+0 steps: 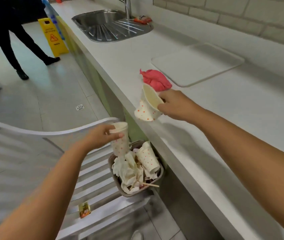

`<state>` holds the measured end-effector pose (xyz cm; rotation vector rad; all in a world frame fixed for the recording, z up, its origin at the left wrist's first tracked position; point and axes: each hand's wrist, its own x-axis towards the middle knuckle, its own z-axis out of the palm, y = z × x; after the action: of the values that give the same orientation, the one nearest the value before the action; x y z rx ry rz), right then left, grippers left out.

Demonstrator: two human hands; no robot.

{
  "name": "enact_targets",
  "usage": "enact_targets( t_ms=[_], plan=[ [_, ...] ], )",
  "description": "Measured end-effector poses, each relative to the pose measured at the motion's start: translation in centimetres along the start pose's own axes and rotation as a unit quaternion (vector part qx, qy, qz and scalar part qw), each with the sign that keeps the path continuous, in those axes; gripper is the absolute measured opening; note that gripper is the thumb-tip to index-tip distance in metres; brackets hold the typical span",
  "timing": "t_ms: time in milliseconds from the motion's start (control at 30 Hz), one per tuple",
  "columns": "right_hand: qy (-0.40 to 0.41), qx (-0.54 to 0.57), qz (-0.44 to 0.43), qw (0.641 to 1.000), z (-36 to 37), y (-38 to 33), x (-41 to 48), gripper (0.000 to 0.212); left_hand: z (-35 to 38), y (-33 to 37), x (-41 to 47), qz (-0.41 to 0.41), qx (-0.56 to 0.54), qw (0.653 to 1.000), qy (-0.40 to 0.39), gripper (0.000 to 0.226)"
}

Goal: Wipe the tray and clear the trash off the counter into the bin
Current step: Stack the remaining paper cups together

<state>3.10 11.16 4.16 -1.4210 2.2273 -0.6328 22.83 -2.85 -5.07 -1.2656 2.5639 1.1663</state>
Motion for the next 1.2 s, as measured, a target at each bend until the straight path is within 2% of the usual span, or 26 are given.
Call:
enact_targets(
  t_ms=[67, 133, 267, 333, 400, 500, 600, 733, 800, 867, 967, 1067, 1200],
  plan=[
    [-0.012, -0.018, -0.004, 1.000, 1.9, -0.7, 0.3, 0.014, 1.8, -2.4, 0.7, -0.034, 0.056, 0.997, -0.047, 0.041],
    [-0.033, -0.041, 0.006, 0.999, 4.0, -1.4, 0.6, 0.027, 3.3, -4.5, 1.4, -0.066, 0.079, 0.991, -0.080, 0.048],
    [-0.077, -0.056, 0.057, 0.994, 7.7, -1.6, 0.7, 0.037, 5.8, -6.5, 2.8, -0.093, 0.082, 0.987, -0.105, 0.052],
    [-0.088, -0.061, 0.081, 0.991, 9.1, -1.5, 0.5, 0.031, 6.7, -7.0, 3.6, -0.094, 0.087, 0.987, -0.099, 0.051],
    [-0.102, -0.065, 0.097, 0.988, 10.2, -1.5, 0.2, 0.011, 7.6, -7.6, 4.2, -0.084, 0.100, 0.988, -0.077, 0.049],
    [-0.122, -0.092, 0.109, 0.982, 12.1, -1.2, -0.1, 0.024, 9.0, -8.2, 4.7, -0.073, 0.055, 0.995, -0.025, 0.055],
    [-0.156, -0.085, 0.123, 0.976, 14.3, -0.9, -0.5, 0.027, 9.9, -8.4, 4.5, -0.071, 0.027, 0.997, 0.007, 0.067],
    [-0.209, -0.098, 0.128, 0.965, 17.9, 0.1, -1.1, 0.015, 10.6, -9.2, 4.1, -0.080, 0.020, 0.996, -0.020, 0.079],
    [-0.214, -0.114, 0.135, 0.961, 19.4, 0.7, -1.3, 0.019, 10.6, -9.3, 3.9, -0.074, 0.016, 0.997, -0.024, 0.090],
    [-0.212, -0.125, 0.142, 0.959, 20.7, 1.5, -1.3, 0.009, 10.3, -9.4, 3.6, -0.060, 0.018, 0.998, -0.022, 0.096],
    [-0.201, -0.142, 0.142, 0.959, 22.3, 2.4, -1.1, 0.012, 9.8, -10.1, 3.1, -0.046, 0.000, 0.999, -0.018, 0.096],
    [-0.191, -0.172, 0.131, 0.958, 23.3, 3.0, -1.1, 0.030, 9.5, -11.0, 2.6, -0.054, -0.026, 0.998, -0.003, 0.088],
    [-0.175, -0.216, 0.095, 0.956, 24.0, 3.7, -1.2, 0.030, 9.7, -11.4, 1.2, -0.038, -0.081, 0.995, 0.053, 0.076]
  ],
)
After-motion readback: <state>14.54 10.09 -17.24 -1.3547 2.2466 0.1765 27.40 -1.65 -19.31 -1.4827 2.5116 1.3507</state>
